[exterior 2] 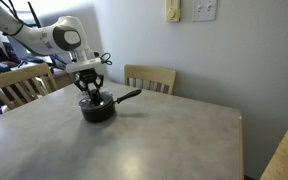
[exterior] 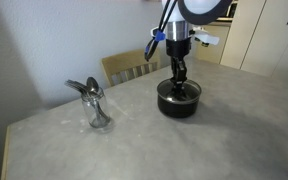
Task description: Pick up the lid and close the pot
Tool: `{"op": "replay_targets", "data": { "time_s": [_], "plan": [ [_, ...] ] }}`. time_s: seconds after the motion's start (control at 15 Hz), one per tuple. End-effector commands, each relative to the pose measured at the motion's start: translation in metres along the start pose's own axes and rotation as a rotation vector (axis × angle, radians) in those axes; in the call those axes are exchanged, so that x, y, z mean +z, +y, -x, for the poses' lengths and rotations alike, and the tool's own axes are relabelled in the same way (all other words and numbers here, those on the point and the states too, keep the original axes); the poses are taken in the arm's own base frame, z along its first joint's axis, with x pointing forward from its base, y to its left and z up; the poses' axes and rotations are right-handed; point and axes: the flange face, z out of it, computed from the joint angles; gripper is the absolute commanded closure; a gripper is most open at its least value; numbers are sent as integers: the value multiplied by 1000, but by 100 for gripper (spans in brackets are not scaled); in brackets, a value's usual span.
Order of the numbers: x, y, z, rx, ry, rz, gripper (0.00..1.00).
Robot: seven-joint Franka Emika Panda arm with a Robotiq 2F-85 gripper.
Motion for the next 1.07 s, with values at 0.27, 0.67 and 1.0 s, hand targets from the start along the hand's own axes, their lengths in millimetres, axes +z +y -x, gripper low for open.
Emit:
{"op": "replay_targets", "data": {
  "time_s": [0.27, 0.67, 1.0],
  "plan": [
    [11, 6, 2, 96, 125, -61, 85],
    [13, 11, 8, 125, 97, -36, 35],
    [-4, 8, 9, 64, 79, -4, 8]
  ]
}}
